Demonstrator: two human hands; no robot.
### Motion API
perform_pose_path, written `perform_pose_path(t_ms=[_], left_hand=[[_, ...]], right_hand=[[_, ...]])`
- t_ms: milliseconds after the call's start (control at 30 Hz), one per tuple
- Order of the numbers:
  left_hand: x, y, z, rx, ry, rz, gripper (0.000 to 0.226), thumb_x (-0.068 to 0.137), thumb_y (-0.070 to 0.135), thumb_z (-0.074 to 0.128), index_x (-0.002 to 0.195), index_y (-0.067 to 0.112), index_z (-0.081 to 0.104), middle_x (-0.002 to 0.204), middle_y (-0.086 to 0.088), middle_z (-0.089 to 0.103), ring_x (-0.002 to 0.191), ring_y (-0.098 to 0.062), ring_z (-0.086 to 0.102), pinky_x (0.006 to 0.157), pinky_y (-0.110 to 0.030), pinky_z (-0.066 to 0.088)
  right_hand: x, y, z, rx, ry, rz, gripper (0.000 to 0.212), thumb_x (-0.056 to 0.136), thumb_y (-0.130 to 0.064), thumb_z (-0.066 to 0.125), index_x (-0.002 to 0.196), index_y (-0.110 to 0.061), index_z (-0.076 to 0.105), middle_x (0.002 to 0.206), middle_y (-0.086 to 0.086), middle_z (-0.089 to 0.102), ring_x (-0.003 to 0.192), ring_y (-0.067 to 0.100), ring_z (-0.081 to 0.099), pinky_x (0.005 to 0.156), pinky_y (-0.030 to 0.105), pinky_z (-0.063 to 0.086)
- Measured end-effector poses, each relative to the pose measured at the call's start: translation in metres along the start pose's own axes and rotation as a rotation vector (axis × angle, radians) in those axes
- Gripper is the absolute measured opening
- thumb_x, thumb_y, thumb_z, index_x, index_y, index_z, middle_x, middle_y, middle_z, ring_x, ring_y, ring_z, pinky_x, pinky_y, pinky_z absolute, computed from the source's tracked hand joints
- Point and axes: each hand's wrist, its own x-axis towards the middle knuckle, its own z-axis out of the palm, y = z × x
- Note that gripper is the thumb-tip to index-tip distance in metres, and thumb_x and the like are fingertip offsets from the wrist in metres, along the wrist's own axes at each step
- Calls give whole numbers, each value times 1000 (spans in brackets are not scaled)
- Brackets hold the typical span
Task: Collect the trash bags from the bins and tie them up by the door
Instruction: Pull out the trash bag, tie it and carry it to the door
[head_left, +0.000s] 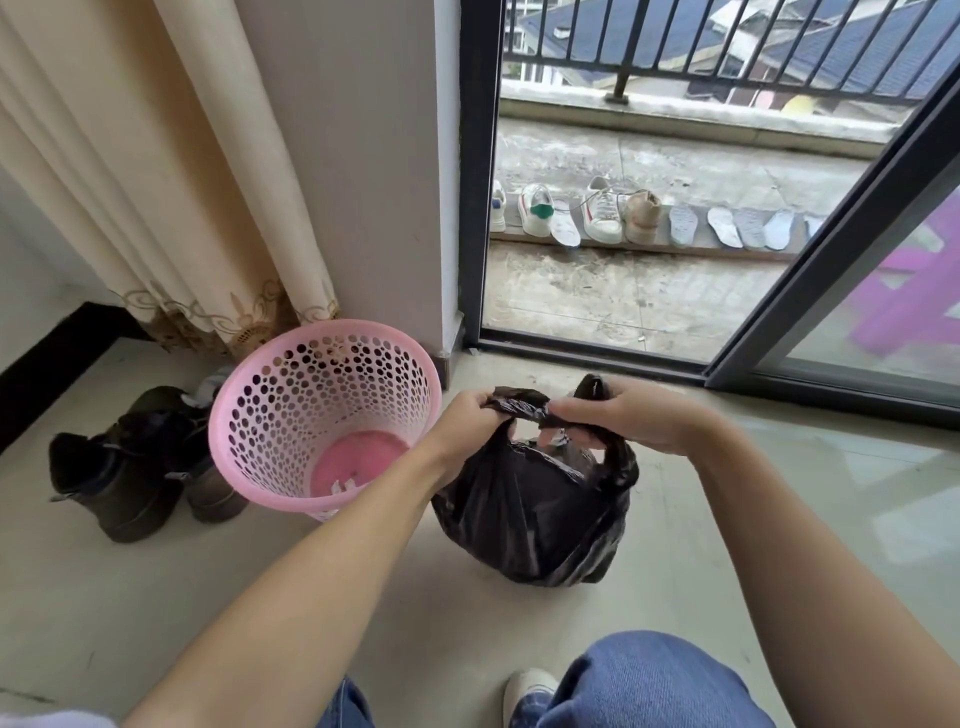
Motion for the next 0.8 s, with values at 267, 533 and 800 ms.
perform_pose_path(t_ms=[267, 533, 800], left_hand=[[2, -1, -3, -320, -163, -272, 24, 96, 22, 47, 99, 7, 66, 79, -9, 71, 62, -16, 62, 53, -24, 50], [4, -27, 9, -148, -126, -191, 23, 94, 10, 55, 113, 16, 66, 70, -3, 68, 36, 2, 48, 34, -11, 31], [13, -29, 9, 362, 275, 64, 25, 89, 11, 49, 66, 11, 58, 69, -1, 57, 66, -12, 47, 65, -27, 36]], right_hand=[[36, 24, 26, -993, 303, 229, 30, 99, -22, 36, 125, -14, 49, 123, 9, 49, 112, 30, 49, 79, 35, 41], [45, 57, 58, -946, 216, 140, 52, 100, -24, 31, 150, -26, 15, 161, -2, -5, 149, 21, -5, 118, 58, 3], [39, 61, 44, -225, 321, -7, 32, 102, -24, 34, 128, -25, 52, 138, 1, 49, 131, 18, 41, 110, 36, 30]])
